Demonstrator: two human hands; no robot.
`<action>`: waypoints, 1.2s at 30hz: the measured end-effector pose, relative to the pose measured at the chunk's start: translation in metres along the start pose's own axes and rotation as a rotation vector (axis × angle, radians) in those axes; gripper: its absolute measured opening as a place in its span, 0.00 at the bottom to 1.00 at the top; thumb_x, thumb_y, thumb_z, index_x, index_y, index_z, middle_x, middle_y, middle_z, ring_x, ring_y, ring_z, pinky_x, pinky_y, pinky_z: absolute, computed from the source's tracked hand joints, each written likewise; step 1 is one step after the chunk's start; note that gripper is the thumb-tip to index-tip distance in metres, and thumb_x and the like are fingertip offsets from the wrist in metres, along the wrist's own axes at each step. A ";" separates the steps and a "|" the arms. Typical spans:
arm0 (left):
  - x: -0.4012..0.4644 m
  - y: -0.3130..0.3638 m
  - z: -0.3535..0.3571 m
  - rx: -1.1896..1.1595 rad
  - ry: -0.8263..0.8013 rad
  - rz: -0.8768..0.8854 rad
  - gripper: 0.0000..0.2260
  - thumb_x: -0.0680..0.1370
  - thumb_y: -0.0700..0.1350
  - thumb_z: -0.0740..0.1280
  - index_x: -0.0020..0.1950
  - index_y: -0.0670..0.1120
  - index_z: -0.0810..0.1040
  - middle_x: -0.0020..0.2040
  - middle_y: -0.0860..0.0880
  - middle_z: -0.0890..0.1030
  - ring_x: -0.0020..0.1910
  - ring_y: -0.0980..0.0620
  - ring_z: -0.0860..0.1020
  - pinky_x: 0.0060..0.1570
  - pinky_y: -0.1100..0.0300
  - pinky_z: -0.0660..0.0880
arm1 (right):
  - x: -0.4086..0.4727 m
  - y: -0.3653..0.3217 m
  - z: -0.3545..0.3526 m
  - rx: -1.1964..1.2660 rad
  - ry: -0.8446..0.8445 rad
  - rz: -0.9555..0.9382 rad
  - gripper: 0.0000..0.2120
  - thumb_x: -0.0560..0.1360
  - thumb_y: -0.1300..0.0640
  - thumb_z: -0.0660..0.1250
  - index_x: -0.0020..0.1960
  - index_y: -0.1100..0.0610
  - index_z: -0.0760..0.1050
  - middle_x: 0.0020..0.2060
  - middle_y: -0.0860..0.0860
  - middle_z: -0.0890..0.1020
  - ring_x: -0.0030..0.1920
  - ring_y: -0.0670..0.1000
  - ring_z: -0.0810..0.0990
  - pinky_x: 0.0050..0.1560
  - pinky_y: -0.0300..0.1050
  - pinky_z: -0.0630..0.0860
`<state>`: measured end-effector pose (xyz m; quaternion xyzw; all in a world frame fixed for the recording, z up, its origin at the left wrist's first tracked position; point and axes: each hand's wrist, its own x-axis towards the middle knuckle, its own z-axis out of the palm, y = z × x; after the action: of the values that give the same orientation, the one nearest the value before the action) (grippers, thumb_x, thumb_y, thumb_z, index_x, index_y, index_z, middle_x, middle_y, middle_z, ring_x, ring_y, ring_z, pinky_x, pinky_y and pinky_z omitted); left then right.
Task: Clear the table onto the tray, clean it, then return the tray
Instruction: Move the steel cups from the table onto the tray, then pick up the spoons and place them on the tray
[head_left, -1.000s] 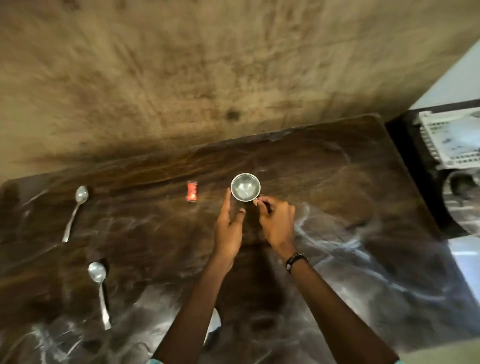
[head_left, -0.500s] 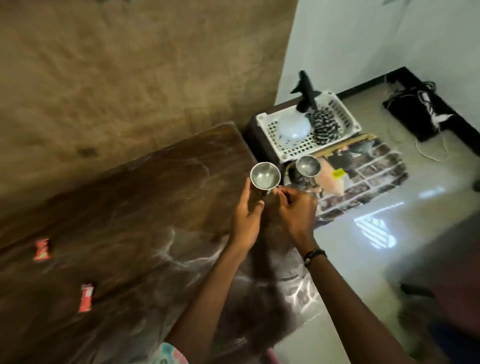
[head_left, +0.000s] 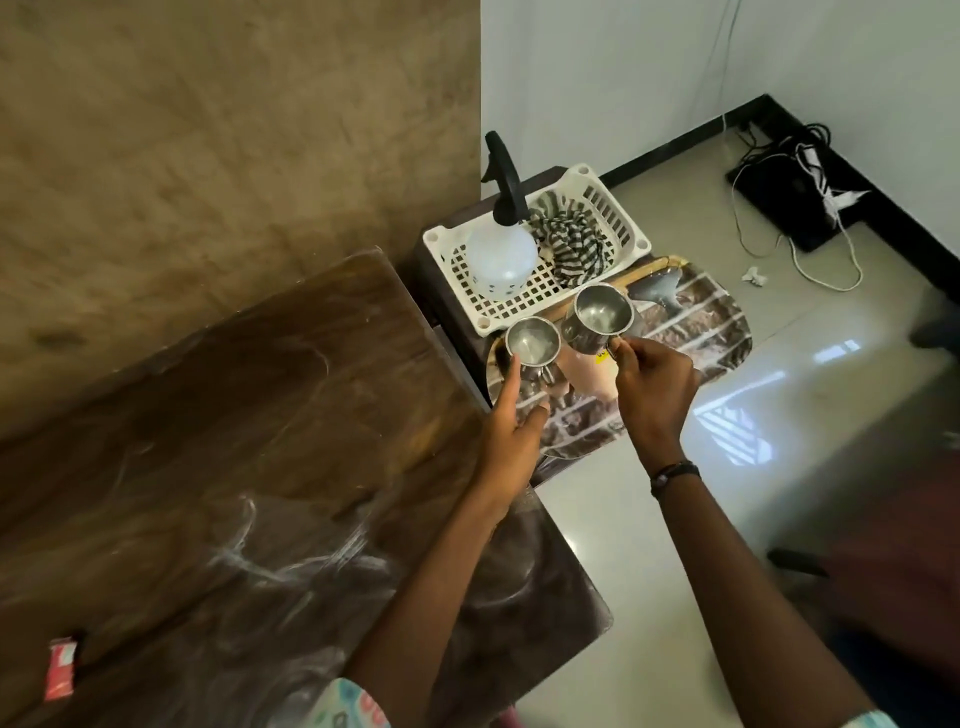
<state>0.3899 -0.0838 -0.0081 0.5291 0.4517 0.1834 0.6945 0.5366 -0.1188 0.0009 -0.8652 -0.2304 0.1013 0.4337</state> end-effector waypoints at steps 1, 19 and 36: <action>0.003 0.000 0.001 0.003 0.001 -0.004 0.29 0.80 0.38 0.60 0.76 0.58 0.54 0.75 0.52 0.63 0.67 0.60 0.65 0.48 0.79 0.69 | 0.003 0.002 0.001 -0.005 0.005 -0.009 0.11 0.76 0.60 0.66 0.38 0.65 0.81 0.30 0.59 0.82 0.34 0.60 0.79 0.42 0.36 0.71; 0.017 -0.007 0.000 -0.037 -0.015 -0.011 0.29 0.80 0.37 0.59 0.76 0.60 0.54 0.76 0.53 0.59 0.55 0.79 0.63 0.41 0.80 0.71 | 0.014 0.027 0.023 -0.064 -0.058 -0.019 0.09 0.77 0.60 0.66 0.47 0.63 0.83 0.38 0.58 0.85 0.39 0.55 0.80 0.37 0.22 0.63; -0.070 -0.015 -0.156 0.105 0.520 0.269 0.16 0.78 0.33 0.61 0.65 0.45 0.72 0.59 0.50 0.79 0.58 0.58 0.76 0.61 0.60 0.72 | -0.148 -0.103 0.106 -0.002 -0.432 -0.661 0.17 0.77 0.66 0.62 0.65 0.59 0.74 0.59 0.54 0.79 0.58 0.52 0.78 0.62 0.43 0.73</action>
<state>0.2224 -0.0518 0.0036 0.5548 0.5490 0.3795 0.4967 0.3357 -0.0628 0.0160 -0.7035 -0.5827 0.1357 0.3836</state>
